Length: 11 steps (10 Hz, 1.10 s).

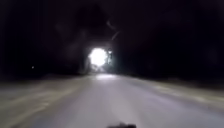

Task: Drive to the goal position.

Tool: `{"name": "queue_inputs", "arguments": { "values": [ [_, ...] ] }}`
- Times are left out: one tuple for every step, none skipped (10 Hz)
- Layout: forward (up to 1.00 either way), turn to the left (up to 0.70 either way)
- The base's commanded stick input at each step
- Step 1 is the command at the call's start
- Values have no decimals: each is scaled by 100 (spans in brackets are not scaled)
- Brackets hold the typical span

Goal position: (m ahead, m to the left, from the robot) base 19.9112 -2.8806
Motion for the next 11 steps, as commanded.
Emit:
{"name": "queue_inputs", "arguments": {
  "values": [
    [100, 0],
    [100, 0],
    [100, 0],
    [100, 0],
    [100, 0],
    [100, 6],
    [100, 28],
    [100, 36],
    [100, 34],
    [100, 16],
    [100, 0]
  ]
}}
